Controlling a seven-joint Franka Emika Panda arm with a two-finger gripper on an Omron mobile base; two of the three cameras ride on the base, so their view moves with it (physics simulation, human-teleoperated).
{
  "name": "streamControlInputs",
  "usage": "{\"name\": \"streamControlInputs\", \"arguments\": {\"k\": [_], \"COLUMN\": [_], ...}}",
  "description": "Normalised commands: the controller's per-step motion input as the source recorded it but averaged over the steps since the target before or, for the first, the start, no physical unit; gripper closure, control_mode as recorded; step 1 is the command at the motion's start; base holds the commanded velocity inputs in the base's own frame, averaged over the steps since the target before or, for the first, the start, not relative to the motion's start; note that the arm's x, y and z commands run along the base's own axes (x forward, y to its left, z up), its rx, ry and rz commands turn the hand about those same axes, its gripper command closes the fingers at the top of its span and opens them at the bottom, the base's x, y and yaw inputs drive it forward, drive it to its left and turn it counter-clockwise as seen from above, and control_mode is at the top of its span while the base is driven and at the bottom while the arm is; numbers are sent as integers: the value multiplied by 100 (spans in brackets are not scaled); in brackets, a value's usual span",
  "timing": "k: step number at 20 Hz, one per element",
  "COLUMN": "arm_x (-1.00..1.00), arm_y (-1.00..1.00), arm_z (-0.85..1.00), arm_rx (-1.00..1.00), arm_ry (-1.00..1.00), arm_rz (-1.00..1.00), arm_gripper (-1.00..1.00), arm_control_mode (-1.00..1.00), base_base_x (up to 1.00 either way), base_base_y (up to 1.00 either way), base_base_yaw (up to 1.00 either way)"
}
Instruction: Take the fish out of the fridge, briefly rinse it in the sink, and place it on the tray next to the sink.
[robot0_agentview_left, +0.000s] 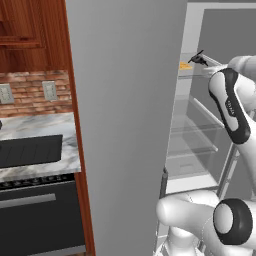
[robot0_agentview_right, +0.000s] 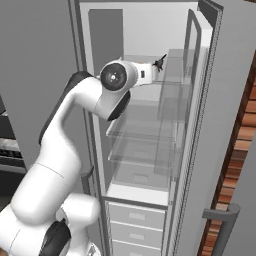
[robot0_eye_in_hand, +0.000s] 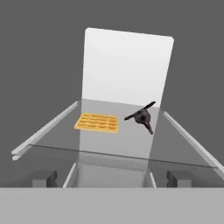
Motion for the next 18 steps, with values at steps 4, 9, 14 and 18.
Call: {"name": "streamControlInputs", "arguments": {"k": [4,9,14,18], "arm_x": [83,85,64,36], "arm_y": [0,-10,-50,-42], "arm_z": [0,3,3,0], "arm_rx": [0,0,1,0], "arm_ry": [14,17,7,0], "arm_rz": [0,-6,-7,-7], "arm_gripper": [-100,-100,-100,-100], "arm_control_mode": [-100,-100,-100,-100], "base_base_x": [0,0,0,0], "base_base_y": [0,0,0,0], "base_base_yaw": [0,0,0,0]}}
